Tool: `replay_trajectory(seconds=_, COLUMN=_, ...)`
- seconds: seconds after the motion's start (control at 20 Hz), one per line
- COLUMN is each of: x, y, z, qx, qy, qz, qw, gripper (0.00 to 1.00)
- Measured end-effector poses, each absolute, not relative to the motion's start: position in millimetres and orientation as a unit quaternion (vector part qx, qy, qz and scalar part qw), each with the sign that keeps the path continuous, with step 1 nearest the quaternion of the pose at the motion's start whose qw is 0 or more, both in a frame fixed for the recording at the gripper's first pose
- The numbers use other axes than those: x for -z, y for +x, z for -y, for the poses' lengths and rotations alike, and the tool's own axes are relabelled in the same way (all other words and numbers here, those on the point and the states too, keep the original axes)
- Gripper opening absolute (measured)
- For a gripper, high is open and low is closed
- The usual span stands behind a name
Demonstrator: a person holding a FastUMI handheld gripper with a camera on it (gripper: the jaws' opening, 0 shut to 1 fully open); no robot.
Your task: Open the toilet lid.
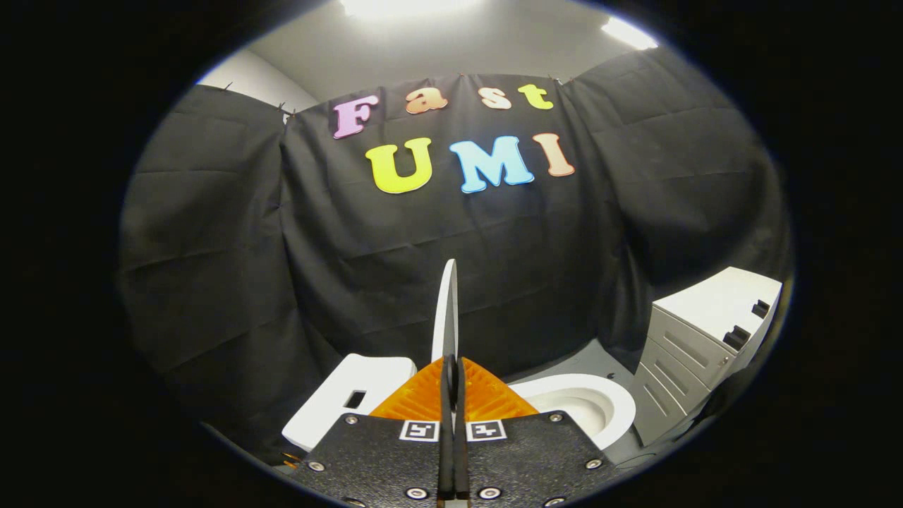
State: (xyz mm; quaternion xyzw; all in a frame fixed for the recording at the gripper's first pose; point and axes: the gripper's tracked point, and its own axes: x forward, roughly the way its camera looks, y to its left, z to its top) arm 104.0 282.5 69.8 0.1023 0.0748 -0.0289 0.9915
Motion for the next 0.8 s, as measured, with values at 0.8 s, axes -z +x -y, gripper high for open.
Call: replay_trajectory(seconds=0.8, x=-79.6, y=108.7, z=-376.8, qx=-0.035, qy=0.038, qz=-0.067, qw=0.996, gripper=0.0)
